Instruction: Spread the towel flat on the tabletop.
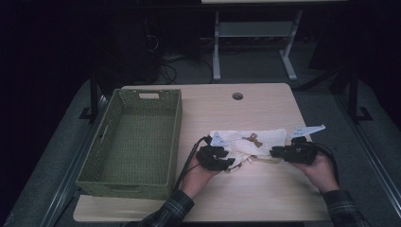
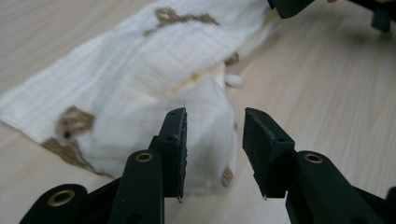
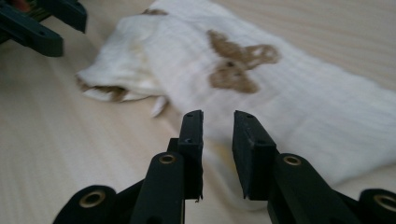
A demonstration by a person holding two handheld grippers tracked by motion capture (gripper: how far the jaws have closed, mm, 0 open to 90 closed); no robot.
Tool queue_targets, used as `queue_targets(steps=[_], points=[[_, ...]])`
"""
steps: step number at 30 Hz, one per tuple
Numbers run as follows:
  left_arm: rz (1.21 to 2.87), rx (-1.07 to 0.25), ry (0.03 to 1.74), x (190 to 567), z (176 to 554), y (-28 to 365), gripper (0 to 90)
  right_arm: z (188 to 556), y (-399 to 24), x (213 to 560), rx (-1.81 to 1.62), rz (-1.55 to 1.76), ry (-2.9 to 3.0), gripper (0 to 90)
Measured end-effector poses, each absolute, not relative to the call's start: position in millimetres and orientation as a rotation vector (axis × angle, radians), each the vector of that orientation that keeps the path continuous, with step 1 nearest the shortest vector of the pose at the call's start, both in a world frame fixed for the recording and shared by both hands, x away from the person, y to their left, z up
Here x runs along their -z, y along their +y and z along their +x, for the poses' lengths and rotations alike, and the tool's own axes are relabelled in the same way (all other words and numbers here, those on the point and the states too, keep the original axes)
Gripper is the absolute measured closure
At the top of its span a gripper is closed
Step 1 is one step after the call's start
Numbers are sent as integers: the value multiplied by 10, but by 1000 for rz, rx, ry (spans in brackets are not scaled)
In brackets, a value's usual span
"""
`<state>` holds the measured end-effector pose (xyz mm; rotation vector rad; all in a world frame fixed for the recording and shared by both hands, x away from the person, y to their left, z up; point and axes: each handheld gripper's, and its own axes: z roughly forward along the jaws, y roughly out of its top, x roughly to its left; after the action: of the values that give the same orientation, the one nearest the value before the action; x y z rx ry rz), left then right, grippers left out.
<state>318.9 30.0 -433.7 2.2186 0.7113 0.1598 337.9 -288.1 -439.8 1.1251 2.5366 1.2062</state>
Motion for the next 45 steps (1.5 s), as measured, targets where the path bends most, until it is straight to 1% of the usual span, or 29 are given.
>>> queue_targets(steps=[5, 9, 11, 14, 16, 17, 19, 22, 27, 30, 31, 32, 34, 40, 41, 44, 45], points=[[2261, -180, 702, 4459, 3144, 223, 606, 3332, -2690, 4498, -1144, 1061, 2597, 730], [2310, -215, 690, 4541, 3169, 172, 607, 3366, -2633, 4562, -1076, 1046, 2606, 728], [2324, -223, 701, 4580, 3188, 154, 623, 3372, -2624, 4579, -1025, 1027, 2597, 733], [2347, -226, 714, 4623, 3217, 149, 704, 3388, -2602, 4626, -959, 1019, 2603, 792], [2348, -211, 722, 4617, 3240, 155, 776, 3383, -2601, 4633, -944, 1010, 2586, 857], [2347, -195, 724, 4608, 3249, 159, 816, 3389, -2607, 4628, -945, 1016, 2589, 871], [2334, -179, 723, 4567, 3254, 174, 845, 3397, -2631, 4611, -952, 1013, 2588, 879], [2283, -173, 728, 4432, 3255, 240, 851, 3390, -2697, 4543, -998, 1024, 2569, 880], [2228, -210, 763, 4278, 3304, 398, 853, 3383, -2859, 4407, -1063, 1050, 2505, 882], [2186, -244, 822, 4209, 3357, 533, 854, 3390, -2961, 4356, -1083, 1063, 2470, 887], [2166, -235, 839, 4197, 3375, 566, 856, 3397, -3009, 4339, -1104, 1073, 2460, 888], [2150, -244, 866, 4195, 3380, 571, 856, 3401, -3042, 4326, -1126, 1073, 2453, 894], [2177, -304, 873, 4207, 3397, 573, 856, 3405, -3072, 4312, -1081, 1086, 2430, 896], [2189, -287, 915, 4322, 3515, 534, 850, 3475, -3127, 4368, -1081, 1127, 2429, 895], [2190, -284, 915, 4332, 3529, 528, 849, 3474, -3110, 4361, -1091, 1108, 2433, 887], [2183, -276, 920, 4350, 3545, 516, 849, 3420, -2994, 4321, -1187, 1052, 2475, 781], [2185, -274, 919, 4352, 3547, 518, 849, 3398, -2953, 4315, -1204, 1043, 2491, 767]])
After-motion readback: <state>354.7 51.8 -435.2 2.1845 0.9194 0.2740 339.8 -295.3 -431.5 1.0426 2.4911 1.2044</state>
